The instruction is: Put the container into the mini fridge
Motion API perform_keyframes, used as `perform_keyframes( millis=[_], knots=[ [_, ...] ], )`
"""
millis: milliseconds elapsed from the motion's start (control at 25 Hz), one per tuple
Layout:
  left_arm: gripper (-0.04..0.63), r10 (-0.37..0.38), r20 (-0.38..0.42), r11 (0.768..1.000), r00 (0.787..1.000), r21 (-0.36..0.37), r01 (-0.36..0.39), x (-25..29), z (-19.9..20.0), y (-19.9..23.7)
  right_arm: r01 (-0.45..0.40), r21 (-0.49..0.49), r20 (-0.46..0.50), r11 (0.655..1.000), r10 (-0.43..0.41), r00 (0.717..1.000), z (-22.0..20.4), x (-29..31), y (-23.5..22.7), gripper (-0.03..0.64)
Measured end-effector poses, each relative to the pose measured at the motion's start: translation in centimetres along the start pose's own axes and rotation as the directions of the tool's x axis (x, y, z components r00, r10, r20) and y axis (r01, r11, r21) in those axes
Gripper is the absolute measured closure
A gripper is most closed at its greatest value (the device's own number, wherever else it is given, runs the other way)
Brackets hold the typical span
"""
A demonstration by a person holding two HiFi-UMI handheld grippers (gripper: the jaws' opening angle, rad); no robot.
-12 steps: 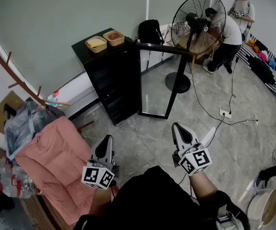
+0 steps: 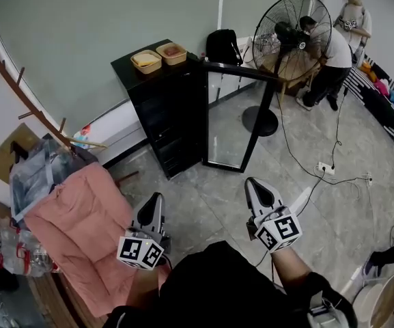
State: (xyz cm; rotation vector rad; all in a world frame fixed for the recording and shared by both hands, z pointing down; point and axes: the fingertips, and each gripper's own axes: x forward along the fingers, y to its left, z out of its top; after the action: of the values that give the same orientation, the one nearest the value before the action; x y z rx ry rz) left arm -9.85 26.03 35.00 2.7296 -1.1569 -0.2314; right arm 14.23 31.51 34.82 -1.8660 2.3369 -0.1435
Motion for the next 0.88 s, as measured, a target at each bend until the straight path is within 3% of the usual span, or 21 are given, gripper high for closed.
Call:
perform_keyframes(
  millis=[240,360,400,440,520,640,880],
  knots=[
    [0.561,0.008,-0.009,1.0,1.0,-0.004,-0.008,-1.4,-0.1,-0.2,-0.017,0.02,-0.018,1.0,0.017,1.0,-1.0,-0.6,1.2,0.586],
    [0.558,0.031,0.013,0.999,0.999,0.01,-0.031,-2.1,0.6,0.2,-0.011,0.06,0.068,0.998,0.007,0.998,0.1,-0.7,1.5,0.574],
    [0.459,0.054,0.018,0.998,0.998,0.013,-0.054,-2.4,0.7,0.5,-0.006,0.083,0.089,0.996,-0.002,0.996,0.3,-0.8,1.6,0.421],
    [0.271,0.077,0.019,0.997,0.997,0.01,-0.077,-2.7,0.9,0.9,-0.001,0.098,0.095,0.995,-0.009,0.995,0.4,-0.7,1.7,0.284],
    [0.233,0.102,0.022,0.995,0.995,0.004,-0.102,-3.1,1.3,1.6,0.01,0.082,0.084,0.997,-0.017,0.996,0.5,-0.3,2.2,0.281],
    [0.23,0.086,0.015,0.996,0.996,0.019,-0.086,-3.4,1.7,1.9,0.02,0.03,0.063,0.999,-0.022,0.998,0.7,0.0,3.2,0.282],
    [0.227,0.064,0.042,0.998,0.997,-0.013,-0.064,-4.2,2.7,2.7,0.019,0.028,0.059,0.999,-0.02,0.998,1.0,0.1,4.9,0.282]
  ],
)
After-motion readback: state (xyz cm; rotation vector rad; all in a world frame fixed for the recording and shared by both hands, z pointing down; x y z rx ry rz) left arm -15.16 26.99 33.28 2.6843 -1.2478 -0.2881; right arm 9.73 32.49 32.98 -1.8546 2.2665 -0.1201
